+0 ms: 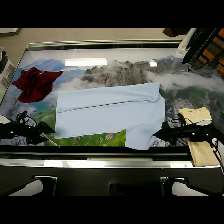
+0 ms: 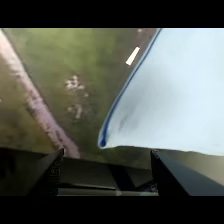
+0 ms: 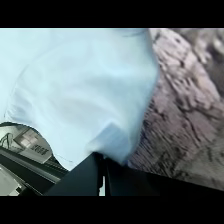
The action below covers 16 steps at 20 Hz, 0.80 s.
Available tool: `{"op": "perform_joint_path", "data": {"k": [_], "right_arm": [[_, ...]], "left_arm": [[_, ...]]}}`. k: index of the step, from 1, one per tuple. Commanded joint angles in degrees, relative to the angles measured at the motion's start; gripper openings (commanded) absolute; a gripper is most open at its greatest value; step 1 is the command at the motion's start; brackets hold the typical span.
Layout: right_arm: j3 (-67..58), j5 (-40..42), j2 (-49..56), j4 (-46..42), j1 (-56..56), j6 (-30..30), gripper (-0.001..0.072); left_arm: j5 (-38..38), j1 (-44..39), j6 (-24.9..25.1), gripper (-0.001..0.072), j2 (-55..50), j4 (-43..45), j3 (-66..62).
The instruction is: Fold the clothes and pants, and hang the long-sleeved shirts on hangers.
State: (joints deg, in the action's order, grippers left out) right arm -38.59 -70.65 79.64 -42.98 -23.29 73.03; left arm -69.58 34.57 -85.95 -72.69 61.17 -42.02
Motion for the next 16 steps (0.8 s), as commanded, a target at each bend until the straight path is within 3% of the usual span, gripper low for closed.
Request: {"op": "perform_joint_path", "data": {"k": [1, 6, 7, 8, 9, 12, 16], "right_arm": [[0.02, 0.37, -0.68, 0.96, -0.02, -0.48, 0.0033], [0.02, 0.98, -4.37, 0.72, -0.02, -0.61, 0.0033], [0.02, 0.98, -4.96, 0.70, -0.02, -0.59, 0.0033], [0.02, 0.92, -5.49, 0.70, -0.02, -0.61, 0.0033], [0.02, 0.74, -6.05, 0.68, -0.02, -0.61, 0.0033], [0.02, -0.13, -10.05, -0.35, -0.02, -0.33, 0.0031], [0.02, -4.76, -23.21, -2.01, -0.02, 4.59, 0.0031]], "left_arm": [[3.48, -1.97, 0.48, 0.0597, -0.66, -2.16, 1.55], [6.21, -6.54, -0.42, 0.0569, -4.20, -2.12, 1.53], [6.25, -7.04, -0.59, 0.0377, -4.68, -2.14, 1.53], [6.21, -7.34, -0.57, 0.0077, -4.79, -2.16, 1.51], [6.16, -7.41, -0.57, 0.0028, -4.52, -2.16, 1.31], [4.63, -7.08, -2.10, 0.0027, -1.11, -0.61, -0.55], [0.35, -6.14, -12.55, 0.0027, 10.32, 6.86, -2.69]]}}
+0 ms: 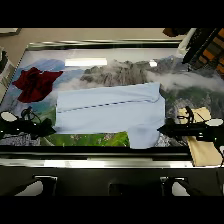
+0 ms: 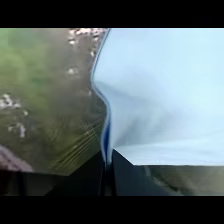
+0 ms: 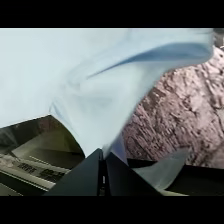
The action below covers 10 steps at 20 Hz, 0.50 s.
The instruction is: Fold the clothes and pants, and hang the long-sleeved shirts on hangers.
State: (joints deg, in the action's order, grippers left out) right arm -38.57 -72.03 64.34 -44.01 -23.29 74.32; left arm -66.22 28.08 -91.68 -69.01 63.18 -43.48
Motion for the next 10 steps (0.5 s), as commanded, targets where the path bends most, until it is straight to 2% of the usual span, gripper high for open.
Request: {"op": "perform_joint_path", "data": {"k": [1, 4, 6, 10], "right_arm": [[0.00, -5.88, -12.57, -1.16, -0.02, 4.79, 0.0030], [-0.07, -7.69, -26.01, -2.78, -0.02, 11.23, 0.0030], [-0.07, -6.21, -29.73, -2.84, -0.02, 13.25, 0.0030], [-1.11, 2.40, -22.97, 1.95, 5.33, 7.87, 0.0030]], "left_arm": [[-3.76, 0.28, -8.20, 0.0027, 9.97, 6.01, -1.22], [-5.35, 0.28, -9.97, 0.0027, 17.68, 8.90, -1.22], [-3.80, 0.28, -9.90, 0.0027, 18.53, 8.85, -1.22], [4.02, 0.28, -8.87, 0.0027, 14.86, 6.82, -1.29]]}}
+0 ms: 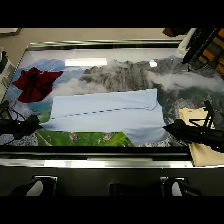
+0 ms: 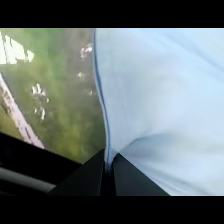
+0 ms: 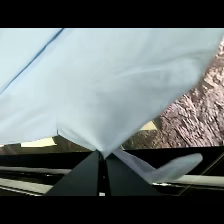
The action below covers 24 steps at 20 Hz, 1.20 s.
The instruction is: Fold the clothes and pants, and hang the long-sleeved shirts on hangers.
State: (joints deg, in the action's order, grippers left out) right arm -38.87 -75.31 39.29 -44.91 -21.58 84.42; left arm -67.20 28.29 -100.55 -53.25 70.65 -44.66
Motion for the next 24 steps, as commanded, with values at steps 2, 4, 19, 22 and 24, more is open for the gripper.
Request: {"op": "perform_joint_path", "data": {"k": [2, 4, 19, 22, 24], "right_arm": [[-3.76, 14.05, 9.94, 1.38, 12.41, -4.83, 0.0030], [-8.52, 22.99, 18.49, -3.08, 18.01, -2.36, 0.0030], [-38.01, 30.08, 46.99, -15.93, 18.80, 8.90, 0.0030], [-39.82, 29.97, 50.10, -15.72, 19.56, 9.94, 0.0030], [-39.87, 29.68, 52.89, -15.93, 20.48, 9.90, 0.0030]], "left_arm": [[8.76, -0.22, 0.02, 0.0027, -3.93, -1.18, -0.55], [12.87, -1.33, 0.00, 0.0027, -7.37, -1.22, -1.77], [19.17, -6.58, 1.62, 0.0026, -33.83, -1.11, -26.91], [18.62, -7.96, 1.68, 0.0026, -37.99, -0.98, -29.75], [18.69, -8.70, 1.51, 0.0027, -40.28, -0.98, -29.88]]}}
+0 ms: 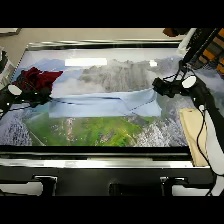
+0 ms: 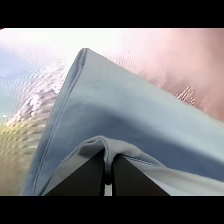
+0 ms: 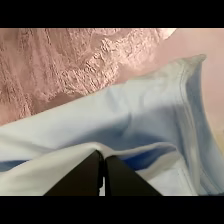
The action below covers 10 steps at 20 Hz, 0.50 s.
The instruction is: Fold the clothes and pants, and hang the long-sleeved shirts on hangers.
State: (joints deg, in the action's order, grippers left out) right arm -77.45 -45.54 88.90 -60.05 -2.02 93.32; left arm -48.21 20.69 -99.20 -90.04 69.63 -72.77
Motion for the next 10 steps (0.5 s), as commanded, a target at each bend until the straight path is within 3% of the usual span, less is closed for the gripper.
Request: {"op": "perform_joint_path", "data": {"k": [1, 4, 5, 6, 7, 8, 10], "right_arm": [[-1.29, -0.17, 4.81, -0.44, 0.92, 1.16, 0.0030], [-1.29, -0.66, 7.89, -0.52, 0.79, 2.56, 0.0034], [-1.36, -1.75, 7.98, -0.42, 0.68, 3.58, 0.0095], [-2.60, -4.98, 7.87, -0.42, -0.09, 3.80, 0.0231], [-5.29, -10.21, 7.87, -0.50, -1.66, 3.72, 0.0409], [-8.11, -14.91, 7.82, -0.66, -3.78, 2.91, 0.0526], [-12.41, -20.04, 7.82, -0.59, -9.44, 1.42, 0.0554]], "left_arm": [[-0.35, -1.27, 0.13, 0.0026, -4.46, 0.00, -1.77], [-0.35, -1.81, 0.15, 0.0066, -6.01, -0.15, -1.77], [-0.33, -1.84, 0.15, 0.0213, -5.88, -0.15, -1.90], [-1.03, -1.75, 0.15, 0.0418, -5.68, 0.07, -2.49], [-2.19, -1.44, 0.15, 0.0524, -5.35, 0.09, -3.43], [-3.52, -1.16, 0.15, 0.0534, -4.87, 0.39, -4.72], [-6.47, -1.03, 0.17, 0.0535, -3.78, 2.19, -7.32]]}}
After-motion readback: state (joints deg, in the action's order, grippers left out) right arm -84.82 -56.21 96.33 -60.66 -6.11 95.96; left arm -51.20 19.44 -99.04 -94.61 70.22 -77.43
